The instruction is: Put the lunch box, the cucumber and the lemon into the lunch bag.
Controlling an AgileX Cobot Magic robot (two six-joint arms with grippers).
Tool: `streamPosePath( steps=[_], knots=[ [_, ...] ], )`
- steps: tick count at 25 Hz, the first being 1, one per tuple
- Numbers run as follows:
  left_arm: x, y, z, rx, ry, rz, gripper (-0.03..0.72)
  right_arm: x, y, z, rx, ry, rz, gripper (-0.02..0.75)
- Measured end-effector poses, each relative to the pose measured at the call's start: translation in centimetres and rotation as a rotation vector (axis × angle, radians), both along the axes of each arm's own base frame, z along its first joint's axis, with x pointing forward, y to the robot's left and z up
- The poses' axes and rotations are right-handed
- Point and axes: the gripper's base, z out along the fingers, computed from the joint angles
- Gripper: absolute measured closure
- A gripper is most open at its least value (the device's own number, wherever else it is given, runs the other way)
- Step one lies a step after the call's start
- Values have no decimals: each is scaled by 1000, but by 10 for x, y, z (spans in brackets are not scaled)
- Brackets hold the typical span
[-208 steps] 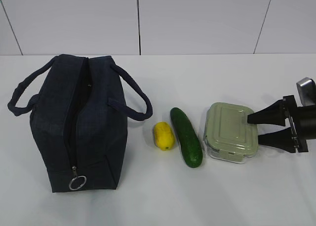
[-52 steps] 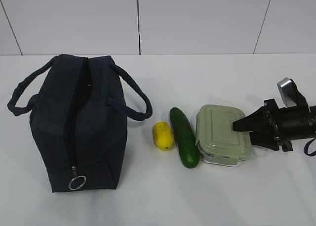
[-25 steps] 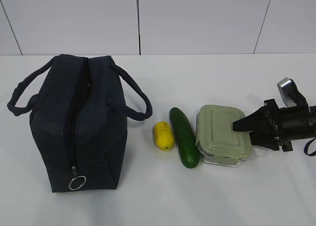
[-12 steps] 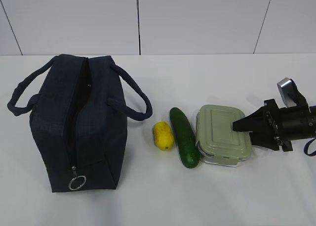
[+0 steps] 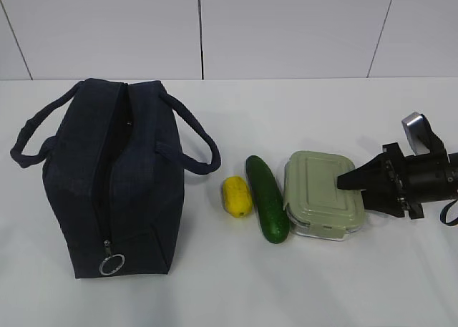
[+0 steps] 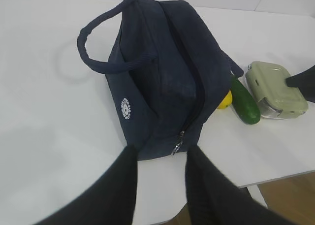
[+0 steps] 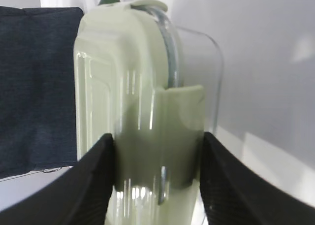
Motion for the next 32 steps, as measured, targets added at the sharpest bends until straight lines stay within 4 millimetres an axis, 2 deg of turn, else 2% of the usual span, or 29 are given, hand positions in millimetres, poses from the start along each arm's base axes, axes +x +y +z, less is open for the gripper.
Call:
streamPosePath(
  steps=[17, 24, 32],
  knots=[
    [18, -5, 4, -59, 34, -62, 449, 0, 0, 0, 3, -1, -6, 348],
    [18, -6, 4, -66, 25, -66, 449, 7, -2, 17, -10, -55, -1, 348],
    [25, -6, 4, -76, 56, -73, 449, 5, -2, 19, -24, -47, 21, 348]
  ],
)
